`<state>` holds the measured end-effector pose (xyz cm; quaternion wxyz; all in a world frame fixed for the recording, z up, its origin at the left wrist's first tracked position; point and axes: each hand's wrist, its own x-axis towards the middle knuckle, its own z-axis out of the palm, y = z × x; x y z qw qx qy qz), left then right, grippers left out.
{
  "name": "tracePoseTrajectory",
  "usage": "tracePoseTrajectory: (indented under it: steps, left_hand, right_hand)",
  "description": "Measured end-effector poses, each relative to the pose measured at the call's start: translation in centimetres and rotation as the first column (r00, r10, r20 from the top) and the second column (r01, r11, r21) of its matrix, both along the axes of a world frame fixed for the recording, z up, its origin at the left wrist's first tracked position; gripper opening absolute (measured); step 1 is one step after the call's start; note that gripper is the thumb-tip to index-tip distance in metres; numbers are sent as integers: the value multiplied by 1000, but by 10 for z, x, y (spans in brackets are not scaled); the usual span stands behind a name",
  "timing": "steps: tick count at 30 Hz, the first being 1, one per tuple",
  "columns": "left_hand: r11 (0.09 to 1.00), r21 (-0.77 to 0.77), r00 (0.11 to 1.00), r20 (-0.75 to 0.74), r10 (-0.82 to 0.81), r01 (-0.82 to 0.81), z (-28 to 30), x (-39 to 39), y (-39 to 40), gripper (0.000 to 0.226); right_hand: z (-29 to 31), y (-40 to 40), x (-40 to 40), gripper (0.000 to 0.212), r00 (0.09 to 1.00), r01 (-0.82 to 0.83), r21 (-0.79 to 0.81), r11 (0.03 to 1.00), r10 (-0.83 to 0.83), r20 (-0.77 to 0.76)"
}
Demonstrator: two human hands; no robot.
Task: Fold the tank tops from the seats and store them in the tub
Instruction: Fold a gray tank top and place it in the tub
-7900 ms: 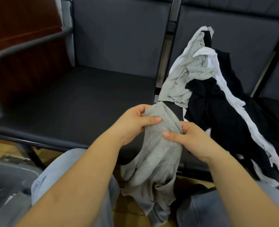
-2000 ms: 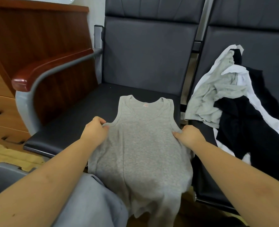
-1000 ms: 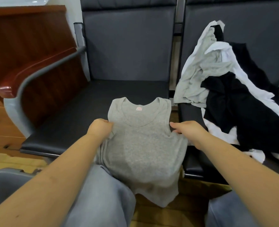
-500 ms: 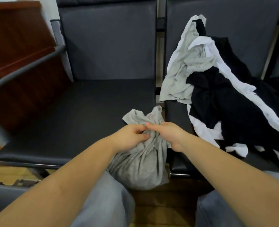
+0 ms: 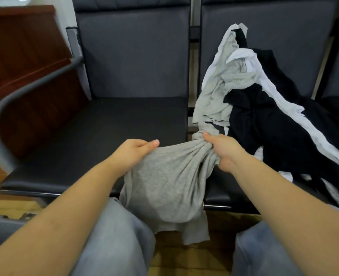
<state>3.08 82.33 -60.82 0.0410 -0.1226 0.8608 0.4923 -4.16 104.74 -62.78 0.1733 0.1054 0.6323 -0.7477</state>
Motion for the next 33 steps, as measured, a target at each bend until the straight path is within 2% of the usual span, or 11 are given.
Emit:
tracePoseTrajectory:
  steps: [3,8,11,13,16,18,22,26,28,30,33]
  left_hand:
    - [997,-31,992,101,-70,73,-3,6,-15,23]
    - [972,221,976,217,35,-84,-10,15,-48,25]
    - [936,309,967,234,99,-170,-11,20,-63,30]
    - [917,325,957,244,156,-232,-12,25,-71,28]
    - [920,277,945,249,210,-278,-13,32,-76,25]
    - [924,257,943,252,218,-282,-13,35,-77,25]
    - [911,258,935,239,263,-322,-13,37,-81,32]
    - [885,278,924,196,328,-373,-15,36,-86,35]
    - [864,283,908,170,382,-416,-16,36,-90,38]
    - [848,299,899,142,414,-438,-17,36,-92,31]
    - [836,305,889,110,445,-456,-18,37,-95,22]
  right_hand:
    - [3,0,2,10,1000,-2,-36,999,2,-16]
    - [11,2,7,10,988,43,32,999,-38,-149]
    - [22,-5,28,4,878,-200,205,958,268,-397]
    - [27,-10,46,22,673,-391,479,786,600,-434]
    - [16,-18,56,30,456,-360,827,431,855,-247]
    - [15,-19,56,23,463,-341,864,372,866,-190]
    - [19,-15,52,63,483,-346,880,325,866,-129]
    - [21,2,42,85,514,-398,903,163,855,72]
    - [23,9,39,77,537,-375,923,86,831,141]
    - [23,14,36,54,582,-299,953,40,799,149]
    - [22,21,29,25,678,-260,961,98,727,109]
